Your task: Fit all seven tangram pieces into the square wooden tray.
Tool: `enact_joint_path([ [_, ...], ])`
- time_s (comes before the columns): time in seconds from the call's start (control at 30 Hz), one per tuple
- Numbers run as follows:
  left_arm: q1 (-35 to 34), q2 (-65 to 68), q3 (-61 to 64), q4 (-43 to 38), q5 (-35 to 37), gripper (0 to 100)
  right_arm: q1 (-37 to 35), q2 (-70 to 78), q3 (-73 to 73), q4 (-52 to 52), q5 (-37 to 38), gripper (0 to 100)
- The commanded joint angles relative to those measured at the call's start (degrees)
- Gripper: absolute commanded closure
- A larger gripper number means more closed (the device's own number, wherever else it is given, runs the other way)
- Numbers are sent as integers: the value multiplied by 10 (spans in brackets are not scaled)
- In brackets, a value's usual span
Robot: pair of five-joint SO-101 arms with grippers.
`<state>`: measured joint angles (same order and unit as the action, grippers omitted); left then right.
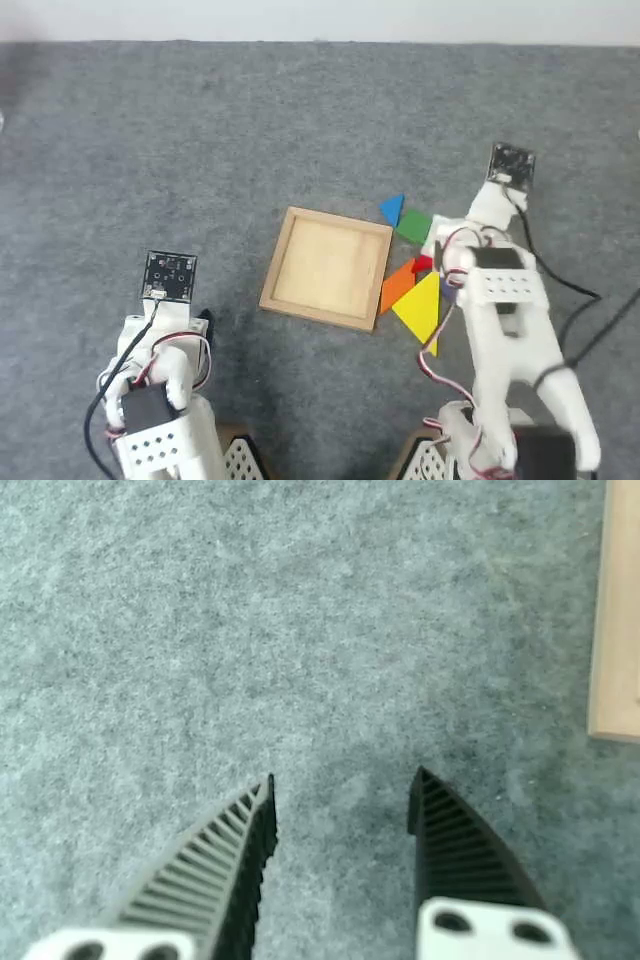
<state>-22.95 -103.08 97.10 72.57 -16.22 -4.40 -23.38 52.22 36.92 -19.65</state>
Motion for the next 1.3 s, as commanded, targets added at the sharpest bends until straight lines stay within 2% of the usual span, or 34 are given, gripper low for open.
enact_joint_path([
  [0.0,2,-11,-7,1,4,791,-42,16,-33,15,-52,862],
  [0.53,2,-11,-7,1,4,791,-39,23,4,3,-55,861],
  [0.67,2,-11,-7,1,4,791,2,23,30,-52,-55,861],
  [0.8,2,-11,-7,1,4,791,5,23,68,-105,-54,861],
  [1.13,2,-11,-7,1,4,791,5,51,62,-160,-54,861],
  [1.27,2,-11,-7,1,4,791,5,94,40,-134,-54,861],
])
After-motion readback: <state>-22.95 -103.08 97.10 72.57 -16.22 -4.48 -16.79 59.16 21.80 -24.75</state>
